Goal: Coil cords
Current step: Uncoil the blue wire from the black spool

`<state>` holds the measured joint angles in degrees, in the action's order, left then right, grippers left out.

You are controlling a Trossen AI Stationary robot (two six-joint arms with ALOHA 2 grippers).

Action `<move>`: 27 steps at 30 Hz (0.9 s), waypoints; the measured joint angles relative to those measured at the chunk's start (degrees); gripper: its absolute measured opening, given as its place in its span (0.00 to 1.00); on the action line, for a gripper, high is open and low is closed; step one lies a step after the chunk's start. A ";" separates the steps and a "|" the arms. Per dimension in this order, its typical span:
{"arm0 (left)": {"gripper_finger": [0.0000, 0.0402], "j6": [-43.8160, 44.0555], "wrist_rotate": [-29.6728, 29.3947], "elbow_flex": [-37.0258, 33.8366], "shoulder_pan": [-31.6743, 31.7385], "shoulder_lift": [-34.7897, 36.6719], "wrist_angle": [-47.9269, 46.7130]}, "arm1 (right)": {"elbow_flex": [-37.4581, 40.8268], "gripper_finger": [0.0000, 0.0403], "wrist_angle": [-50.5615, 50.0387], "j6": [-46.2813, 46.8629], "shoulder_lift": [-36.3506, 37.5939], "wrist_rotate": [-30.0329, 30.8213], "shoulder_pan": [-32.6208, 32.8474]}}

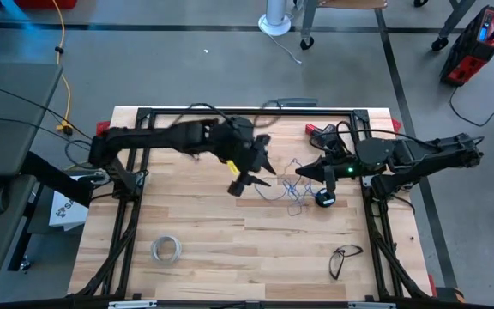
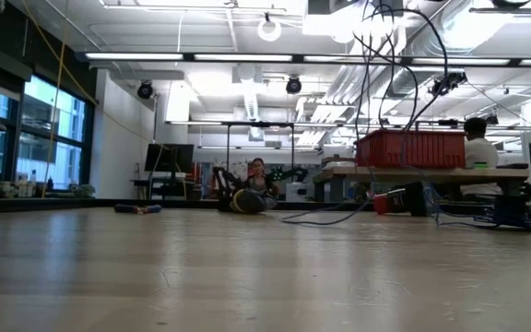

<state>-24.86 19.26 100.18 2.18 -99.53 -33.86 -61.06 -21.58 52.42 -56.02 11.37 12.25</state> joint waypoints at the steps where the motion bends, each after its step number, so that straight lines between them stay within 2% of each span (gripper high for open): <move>1: 0.36 -0.47 -0.63 0.00 -0.40 -0.83 0.05 | 0.00 0.00 0.01 0.01 -0.12 -0.35 0.00; 5: 0.24 -1.08 -3.88 0.00 -1.31 -3.38 2.25 | 0.00 0.00 0.03 0.01 -0.31 -1.91 0.00; 8: 0.20 -1.76 -4.61 0.00 -1.18 -4.20 4.53 | 0.00 0.00 0.06 0.01 -0.29 -2.86 0.00; 16: 0.19 -9.71 -5.04 0.13 -1.56 -6.03 6.66 | 0.00 0.00 0.73 0.01 -0.29 -3.36 0.00; 21: 0.19 -16.00 -11.96 -0.02 -2.62 -7.93 9.67 | 0.00 0.00 2.09 0.01 -0.29 -3.93 0.00; 27: 0.19 -18.97 -12.29 0.04 -3.21 -7.98 9.28 | 0.00 0.00 2.79 0.01 -0.29 -3.92 0.00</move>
<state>-43.83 6.97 100.22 -1.03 -107.51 -24.58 -61.06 -18.79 52.42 -56.31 7.44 12.25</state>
